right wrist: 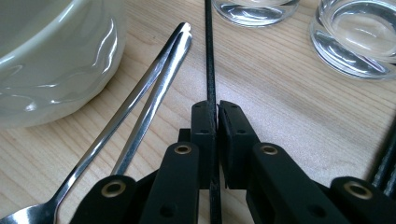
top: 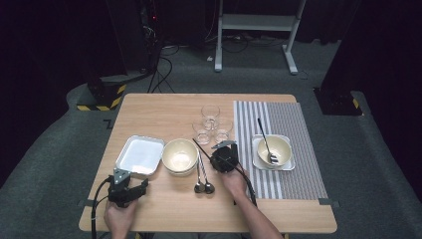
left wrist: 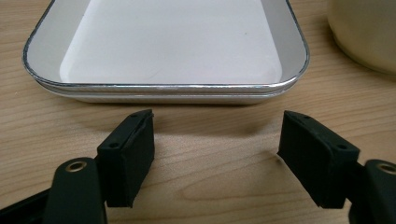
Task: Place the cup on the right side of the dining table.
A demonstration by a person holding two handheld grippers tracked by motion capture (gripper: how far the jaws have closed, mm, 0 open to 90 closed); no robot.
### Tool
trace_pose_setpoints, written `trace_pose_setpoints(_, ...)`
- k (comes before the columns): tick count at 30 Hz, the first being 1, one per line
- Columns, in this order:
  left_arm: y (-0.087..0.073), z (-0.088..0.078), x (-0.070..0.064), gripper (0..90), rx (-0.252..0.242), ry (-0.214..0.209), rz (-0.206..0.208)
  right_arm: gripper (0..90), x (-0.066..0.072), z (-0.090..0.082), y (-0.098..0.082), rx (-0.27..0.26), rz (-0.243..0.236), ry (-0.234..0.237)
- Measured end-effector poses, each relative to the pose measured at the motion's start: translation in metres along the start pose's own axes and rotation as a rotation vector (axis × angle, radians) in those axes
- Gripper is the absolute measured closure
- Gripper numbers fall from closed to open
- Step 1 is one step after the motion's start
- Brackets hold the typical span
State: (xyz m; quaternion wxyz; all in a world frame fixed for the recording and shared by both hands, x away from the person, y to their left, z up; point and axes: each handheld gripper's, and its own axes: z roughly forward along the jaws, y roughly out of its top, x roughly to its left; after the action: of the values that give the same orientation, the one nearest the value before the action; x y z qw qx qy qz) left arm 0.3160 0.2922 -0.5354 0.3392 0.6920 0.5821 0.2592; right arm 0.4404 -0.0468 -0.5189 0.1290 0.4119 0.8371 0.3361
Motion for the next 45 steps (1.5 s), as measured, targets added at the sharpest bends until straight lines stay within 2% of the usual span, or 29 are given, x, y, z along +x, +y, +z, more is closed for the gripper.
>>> trace_pose_setpoints(5, 0.000, 0.000, 0.000, 27.0, -0.001, -0.002, -0.003, 82.0, -0.001, -0.005, -0.003, 0.012, -0.002, -0.002)
trace_pose_setpoints(17, 0.000, 0.000, -0.001, 27.0, 0.001, 0.001, 0.004, 81.4, 0.005, -0.018, -0.020, 0.005, -0.062, -0.046)
trace_pose_setpoints(27, 0.000, 0.000, -0.001, 27.0, 0.001, 0.006, 0.008, 84.8, 0.006, -0.021, -0.024, 0.005, -0.062, -0.059)
trace_pose_setpoints(34, 0.000, 0.001, -0.002, 27.0, 0.003, 0.010, 0.011, 85.3, 0.002, -0.020, -0.024, -0.004, 0.002, -0.031)
trace_pose_setpoints(38, 0.000, 0.000, 0.000, 27.1, 0.000, 0.001, 0.003, 85.8, 0.007, -0.020, -0.022, 0.007, -0.025, -0.061)
trace_pose_setpoints(41, 0.000, 0.000, -0.001, 26.8, 0.001, 0.003, 0.009, 85.9, 0.011, -0.019, -0.024, -0.011, -0.056, -0.093)
trace_pose_setpoints(45, 0.000, 0.001, -0.003, 27.1, 0.004, 0.015, 0.016, 86.0, 0.009, -0.019, -0.023, -0.008, -0.052, -0.077)
